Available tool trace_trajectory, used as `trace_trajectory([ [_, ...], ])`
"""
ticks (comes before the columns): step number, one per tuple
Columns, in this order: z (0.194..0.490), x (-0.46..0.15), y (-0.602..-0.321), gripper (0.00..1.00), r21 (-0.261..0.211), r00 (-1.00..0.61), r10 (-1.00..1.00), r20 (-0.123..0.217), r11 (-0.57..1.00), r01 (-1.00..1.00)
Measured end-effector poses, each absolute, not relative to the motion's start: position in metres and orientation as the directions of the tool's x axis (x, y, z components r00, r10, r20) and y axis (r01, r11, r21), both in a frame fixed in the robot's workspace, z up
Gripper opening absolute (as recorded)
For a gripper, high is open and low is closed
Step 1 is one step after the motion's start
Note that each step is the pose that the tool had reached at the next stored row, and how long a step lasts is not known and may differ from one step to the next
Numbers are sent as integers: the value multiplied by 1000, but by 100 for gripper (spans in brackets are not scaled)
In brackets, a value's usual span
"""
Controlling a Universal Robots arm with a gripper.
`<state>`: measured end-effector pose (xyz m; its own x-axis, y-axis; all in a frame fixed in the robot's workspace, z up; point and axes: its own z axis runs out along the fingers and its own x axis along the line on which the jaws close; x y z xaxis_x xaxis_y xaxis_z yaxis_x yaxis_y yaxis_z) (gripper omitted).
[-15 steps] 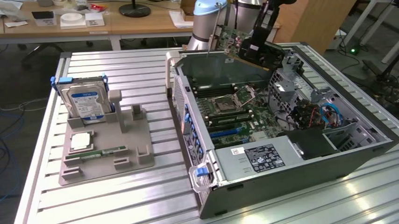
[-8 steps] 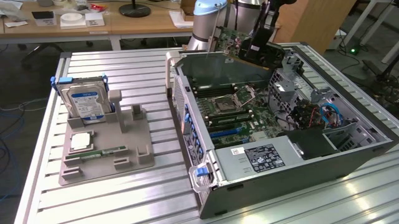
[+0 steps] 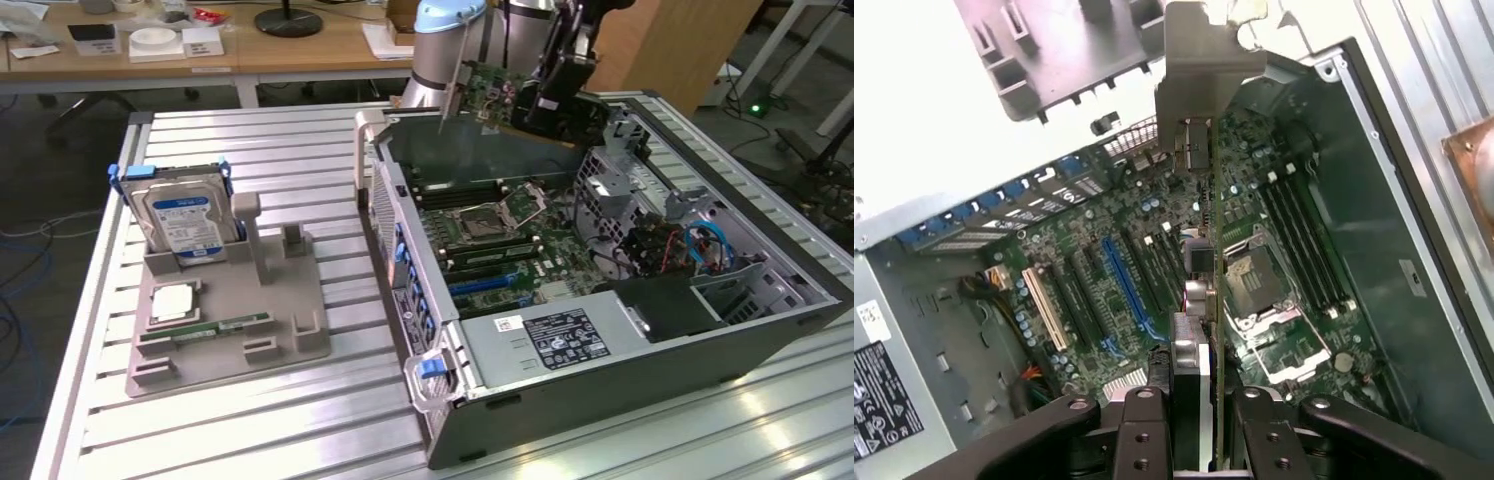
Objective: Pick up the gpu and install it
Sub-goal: 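Insert the gpu into the slot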
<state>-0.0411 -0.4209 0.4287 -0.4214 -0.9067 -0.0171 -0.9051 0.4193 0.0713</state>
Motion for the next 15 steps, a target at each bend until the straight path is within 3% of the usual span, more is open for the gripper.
trace_trajectory([
  [10,427,-41,-421,28,17,-341,-939,-39,341,-940],
  [15,427,-41,-421,28,11,-328,-942,-71,328,-945],
])
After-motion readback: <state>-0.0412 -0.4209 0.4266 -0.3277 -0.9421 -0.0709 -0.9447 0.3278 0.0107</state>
